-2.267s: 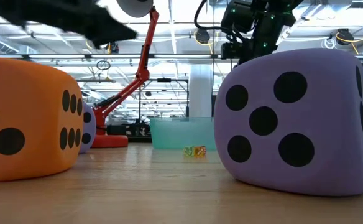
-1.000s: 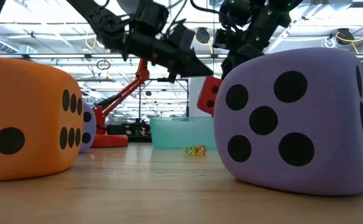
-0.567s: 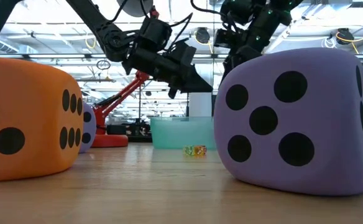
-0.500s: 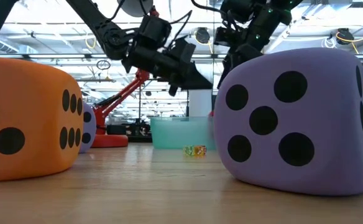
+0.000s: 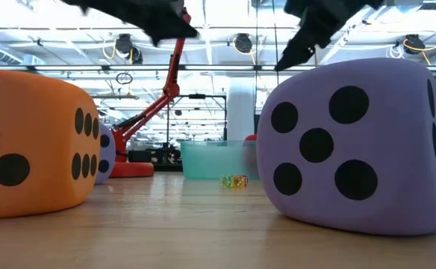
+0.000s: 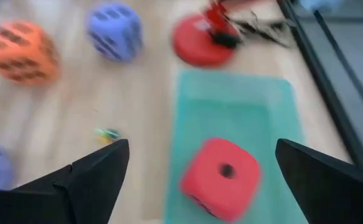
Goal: Pick & Place Dice
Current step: Put the bottom large purple die into the blue bin
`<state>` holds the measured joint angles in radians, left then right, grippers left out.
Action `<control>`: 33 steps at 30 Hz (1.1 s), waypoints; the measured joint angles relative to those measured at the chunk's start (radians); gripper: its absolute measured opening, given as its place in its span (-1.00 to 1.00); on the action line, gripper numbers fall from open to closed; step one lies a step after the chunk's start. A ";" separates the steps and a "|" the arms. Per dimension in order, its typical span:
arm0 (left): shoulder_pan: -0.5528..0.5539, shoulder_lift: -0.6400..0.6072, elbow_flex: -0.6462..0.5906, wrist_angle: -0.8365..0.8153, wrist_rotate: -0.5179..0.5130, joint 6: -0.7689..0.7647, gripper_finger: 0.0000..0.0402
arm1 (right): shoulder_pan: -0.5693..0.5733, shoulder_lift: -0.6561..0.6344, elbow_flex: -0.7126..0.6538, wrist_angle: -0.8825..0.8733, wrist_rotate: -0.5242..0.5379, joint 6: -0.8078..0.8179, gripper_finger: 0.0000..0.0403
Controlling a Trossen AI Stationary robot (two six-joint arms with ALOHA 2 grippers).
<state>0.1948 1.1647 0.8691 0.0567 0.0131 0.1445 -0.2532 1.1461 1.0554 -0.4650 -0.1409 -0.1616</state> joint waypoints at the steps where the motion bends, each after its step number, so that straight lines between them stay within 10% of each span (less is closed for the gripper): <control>1: -0.005 -0.066 -0.048 0.001 -0.002 -0.011 -0.99 | 0.000 -0.032 -0.040 0.052 -0.029 0.011 0.95; 11: -0.010 -0.553 -0.521 0.156 -0.092 -0.120 -0.99 | 0.000 -0.282 -0.445 0.705 -0.096 0.075 0.95; 21: -0.003 -0.593 -0.687 0.243 -0.119 -0.136 -0.99 | 0.062 -0.248 -0.826 1.283 -0.025 0.164 0.95; 33: 0.002 -0.591 -0.679 0.260 -0.092 -0.138 -0.97 | 0.118 -0.273 -0.906 1.360 -0.013 0.146 0.82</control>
<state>0.1967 0.5736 0.1902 0.3168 -0.0792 0.0065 -0.1355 0.8730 0.1497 0.8955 -0.1540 -0.0159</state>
